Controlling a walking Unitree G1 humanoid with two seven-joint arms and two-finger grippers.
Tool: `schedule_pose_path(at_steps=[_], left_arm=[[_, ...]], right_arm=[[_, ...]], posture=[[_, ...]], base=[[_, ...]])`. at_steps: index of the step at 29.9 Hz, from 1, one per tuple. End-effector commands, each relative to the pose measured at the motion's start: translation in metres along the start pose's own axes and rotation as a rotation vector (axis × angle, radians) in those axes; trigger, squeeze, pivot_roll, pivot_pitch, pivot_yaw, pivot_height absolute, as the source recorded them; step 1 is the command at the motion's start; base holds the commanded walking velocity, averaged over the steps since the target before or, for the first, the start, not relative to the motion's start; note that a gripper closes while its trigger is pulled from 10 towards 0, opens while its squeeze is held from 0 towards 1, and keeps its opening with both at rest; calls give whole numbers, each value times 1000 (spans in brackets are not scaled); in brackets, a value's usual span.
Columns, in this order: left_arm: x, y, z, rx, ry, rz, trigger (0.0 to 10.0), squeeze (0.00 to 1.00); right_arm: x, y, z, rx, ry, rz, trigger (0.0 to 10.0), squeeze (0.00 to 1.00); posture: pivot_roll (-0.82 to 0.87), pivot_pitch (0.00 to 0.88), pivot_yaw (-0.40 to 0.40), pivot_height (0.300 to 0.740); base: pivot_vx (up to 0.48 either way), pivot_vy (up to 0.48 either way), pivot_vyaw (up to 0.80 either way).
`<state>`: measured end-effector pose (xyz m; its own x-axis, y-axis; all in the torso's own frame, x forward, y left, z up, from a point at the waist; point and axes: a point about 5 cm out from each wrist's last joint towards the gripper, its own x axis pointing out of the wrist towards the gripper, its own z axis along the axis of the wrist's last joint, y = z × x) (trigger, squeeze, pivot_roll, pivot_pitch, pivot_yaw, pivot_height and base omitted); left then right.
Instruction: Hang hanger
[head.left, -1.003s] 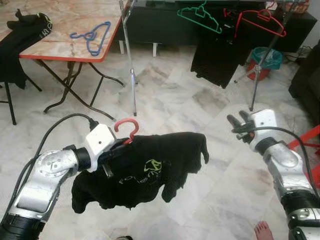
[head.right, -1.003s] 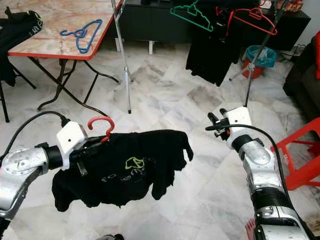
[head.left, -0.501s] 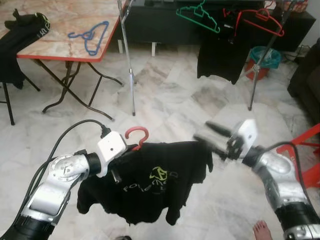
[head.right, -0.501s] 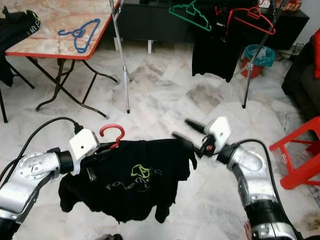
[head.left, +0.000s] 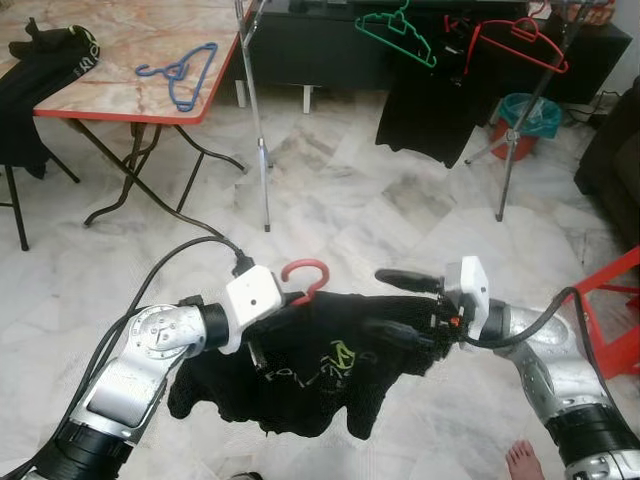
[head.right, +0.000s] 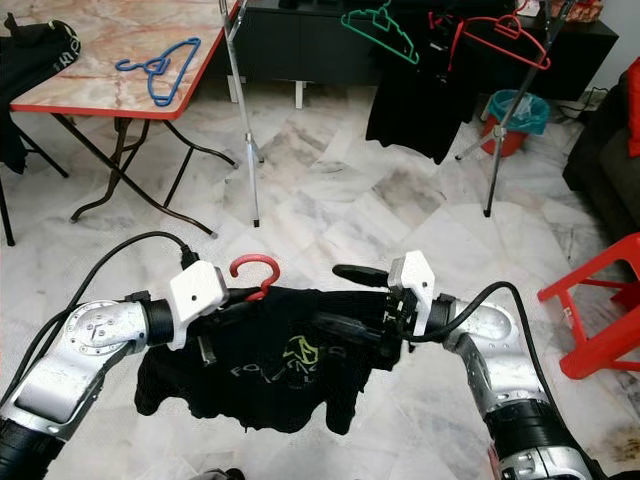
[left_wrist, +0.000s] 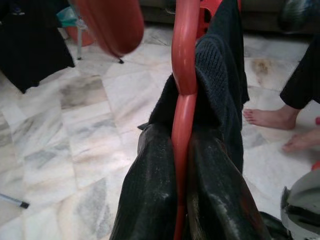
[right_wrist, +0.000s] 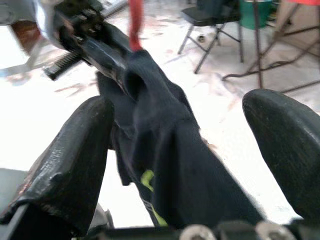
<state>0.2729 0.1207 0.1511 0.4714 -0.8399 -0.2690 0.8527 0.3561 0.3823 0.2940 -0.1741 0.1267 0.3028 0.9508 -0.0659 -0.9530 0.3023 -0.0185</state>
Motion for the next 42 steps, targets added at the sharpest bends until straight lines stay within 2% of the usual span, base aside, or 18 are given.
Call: schedule_pose_path(at_steps=[1,2,3,7,14,15,16,17,18,31,32,33,34,35,36,37,42], left_arm=[[6,-2,16,67,-49,-30,9961,0],[7,-3,16,69,-50,-35,9961,0],[12,-8,19,72,-58,-59,10000,0],[17,-11,22,71,-71,-82,10000,0],[21,-11,27,83,-83,-95,9804,0],[22,-12,28,84,-88,-98,9804,0],[22,-13,29,84,-89,-101,9765,0],[22,-14,28,84,-89,-102,9725,0],[23,-14,28,83,-89,-103,9725,0],[24,-15,28,77,-88,-101,9451,0],[23,-15,27,77,-87,-101,9412,0],[23,-15,27,77,-87,-101,9412,0],[23,-15,27,76,-86,-101,9373,0],[23,-15,27,74,-86,-101,9373,0],[23,-16,26,74,-85,-102,9412,0],[23,-17,26,70,-83,-107,9451,0],[23,-18,25,67,-82,-112,9451,0]], right_arm=[[2,2,7,-42,6,38,10000,310],[2,3,7,-58,9,45,10000,310],[4,7,6,-47,20,94,10000,0],[6,14,4,-35,54,168,10000,0],[8,12,-1,-61,106,155,10000,0],[8,11,-2,-71,114,148,5137,0],[9,9,-3,-80,119,126,4902,0],[9,9,-4,-83,123,122,3569,0],[9,8,-4,-88,125,116,0,0],[14,2,2,-95,54,63,0,0],[15,2,2,-86,41,65,431,0],[15,2,3,-83,36,65,431,0],[15,2,3,-81,29,65,2039,0],[15,2,3,-80,26,66,2039,0],[15,2,3,-81,25,66,3608,0],[15,3,3,-84,27,67,10000,0],[15,3,2,-81,24,66,10000,0]], posture=[[51,86,-63,740],[52,85,-63,740],[50,79,-64,740],[47,75,-65,740],[50,82,-69,740],[50,82,-69,740],[50,82,-69,740],[50,82,-69,740],[48,90,-70,740],[53,96,-73,740],[53,97,-73,740],[53,97,-73,740],[54,97,-73,740],[54,97,-73,740],[54,97,-73,740],[54,97,-73,740],[54,98,-72,740]], base=[[0,0,0],[0,0,0],[0,0,0],[0,0,0],[0,0,0],[0,0,0],[0,0,0],[0,0,0],[0,0,0],[0,0,0],[0,0,0],[0,0,0],[0,0,0],[0,0,0],[0,0,0],[0,0,0],[0,0,0]])
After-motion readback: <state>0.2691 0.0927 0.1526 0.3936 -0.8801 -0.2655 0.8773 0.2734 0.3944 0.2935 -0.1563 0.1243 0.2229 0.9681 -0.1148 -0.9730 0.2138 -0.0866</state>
